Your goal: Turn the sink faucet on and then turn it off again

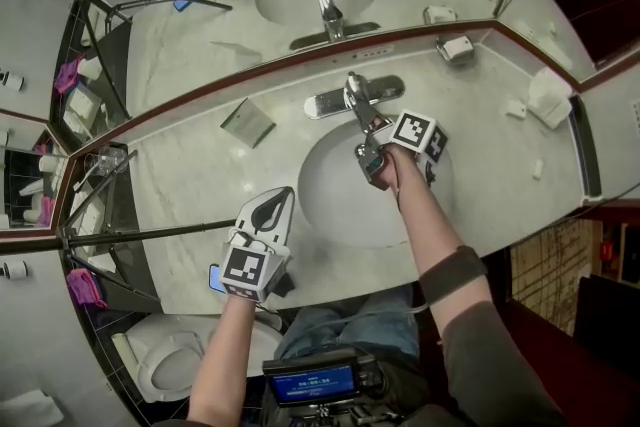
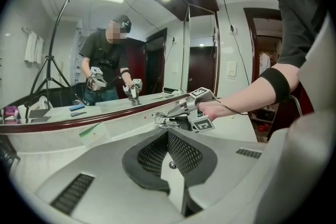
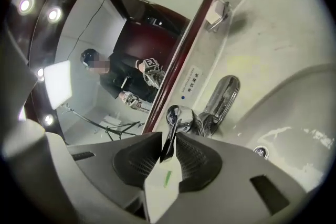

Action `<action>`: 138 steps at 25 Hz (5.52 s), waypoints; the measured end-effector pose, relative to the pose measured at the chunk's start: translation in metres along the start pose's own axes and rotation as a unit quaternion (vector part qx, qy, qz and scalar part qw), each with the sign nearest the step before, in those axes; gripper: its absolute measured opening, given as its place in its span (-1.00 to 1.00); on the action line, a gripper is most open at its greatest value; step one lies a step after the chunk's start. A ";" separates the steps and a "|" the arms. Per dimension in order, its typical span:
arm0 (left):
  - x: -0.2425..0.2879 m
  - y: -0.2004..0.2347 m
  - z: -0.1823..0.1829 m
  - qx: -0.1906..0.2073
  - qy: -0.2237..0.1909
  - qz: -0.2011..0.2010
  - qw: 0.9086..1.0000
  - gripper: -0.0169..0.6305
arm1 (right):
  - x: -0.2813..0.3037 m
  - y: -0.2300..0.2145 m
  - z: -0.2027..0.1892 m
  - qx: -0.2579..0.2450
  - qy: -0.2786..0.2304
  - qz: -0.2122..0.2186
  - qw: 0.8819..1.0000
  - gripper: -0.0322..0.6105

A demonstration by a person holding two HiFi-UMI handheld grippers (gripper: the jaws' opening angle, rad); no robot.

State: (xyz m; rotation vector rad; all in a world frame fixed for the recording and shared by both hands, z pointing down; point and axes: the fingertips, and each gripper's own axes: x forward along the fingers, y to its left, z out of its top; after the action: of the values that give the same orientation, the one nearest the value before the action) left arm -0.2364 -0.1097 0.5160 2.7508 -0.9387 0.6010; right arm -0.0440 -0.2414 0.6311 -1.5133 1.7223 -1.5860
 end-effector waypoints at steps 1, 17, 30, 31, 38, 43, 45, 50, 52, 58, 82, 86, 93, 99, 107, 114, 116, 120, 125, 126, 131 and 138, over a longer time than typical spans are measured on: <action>0.000 0.001 -0.001 -0.001 0.000 0.000 1.000 -0.95 | 0.001 0.000 0.001 0.010 -0.002 -0.002 1.000 -0.64; 0.005 0.001 0.005 0.002 0.001 -0.004 1.000 -0.95 | 0.002 -0.004 0.001 0.155 -0.024 -0.075 0.985 -0.73; 0.006 0.012 0.012 -0.003 -0.005 0.006 1.000 -0.95 | 0.006 0.010 0.014 0.195 -0.034 -0.162 0.967 -0.66; 0.006 0.014 0.013 -0.004 -0.005 0.007 1.000 -0.95 | 0.006 0.010 0.015 0.199 -0.034 -0.168 0.965 -0.66; 0.006 0.024 0.017 -0.010 -0.009 0.017 1.000 -0.95 | 0.009 0.013 0.017 0.205 -0.025 -0.213 0.955 -0.65; 0.008 0.025 0.019 -0.012 -0.011 0.017 1.000 -0.95 | 0.010 0.013 0.017 0.197 -0.018 -0.211 0.957 -0.63; 0.009 0.023 0.019 -0.011 -0.011 0.017 1.000 -0.95 | 0.011 0.012 0.017 0.191 -0.013 -0.207 0.959 -0.61; 0.005 0.018 0.021 -0.008 -0.013 0.020 1.000 -0.95 | 0.011 0.013 0.018 0.158 0.003 -0.177 0.971 -0.55; 0.004 0.017 0.024 -0.008 -0.016 0.022 1.000 -0.95 | 0.008 0.012 0.017 0.140 0.012 -0.166 0.976 -0.55; -0.004 0.017 0.033 -0.010 -0.026 0.032 0.999 -0.95 | -0.011 0.020 0.011 0.072 0.051 -0.162 0.983 -0.60; -0.047 0.002 0.039 -0.029 -0.050 0.042 0.997 -0.95 | -0.140 0.124 0.036 -0.412 0.043 -0.036 0.909 -0.84; -0.051 0.004 0.040 -0.033 -0.051 0.045 0.997 -0.95 | -0.161 0.129 0.038 -0.471 0.039 -0.035 0.881 -0.84; -0.056 0.005 0.038 -0.034 -0.050 0.049 0.997 -0.95 | -0.185 0.123 0.045 -0.584 0.036 -0.059 0.809 -0.84; -0.058 0.003 0.035 -0.035 -0.052 0.041 0.997 -0.95 | -0.189 0.114 0.046 -0.585 0.036 -0.066 0.808 -0.84; -0.059 0.000 0.030 -0.034 -0.044 0.042 0.998 -0.95 | -0.188 0.100 0.041 -0.609 0.048 -0.078 0.788 -0.84; -0.058 -0.006 0.026 -0.032 -0.041 0.043 0.998 -0.95 | -0.182 0.098 0.040 -0.627 0.053 -0.080 0.773 -0.84; -0.059 -0.005 0.024 -0.032 -0.041 0.045 0.998 -0.95 | -0.178 0.101 0.039 -0.641 0.055 -0.084 0.761 -0.84; -0.058 -0.003 0.020 -0.036 -0.039 0.050 0.997 -0.95 | -0.158 0.106 0.038 -0.714 0.069 -0.093 0.691 -0.84; -0.052 -0.006 0.011 -0.040 -0.034 0.052 0.997 -0.95 | -0.116 0.100 0.036 -0.758 0.091 -0.082 0.641 -0.84; -0.050 -0.007 0.009 -0.040 -0.032 0.052 0.997 -0.95 | -0.106 0.096 0.033 -0.761 0.098 -0.078 0.636 -0.84; -0.040 -0.012 -0.003 -0.040 -0.024 0.048 0.998 -0.95 | -0.061 0.085 0.024 -0.744 0.119 -0.056 0.655 -0.85; -0.025 -0.010 -0.016 -0.041 -0.019 0.047 0.998 -0.95 | -0.009 0.083 0.020 -0.719 0.120 -0.046 0.683 -0.84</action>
State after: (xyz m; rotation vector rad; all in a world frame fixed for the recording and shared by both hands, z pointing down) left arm -0.2536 -0.0840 0.5191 2.6664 -1.0808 0.5156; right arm -0.0618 -0.2600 0.5496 -1.8846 3.3958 -0.0706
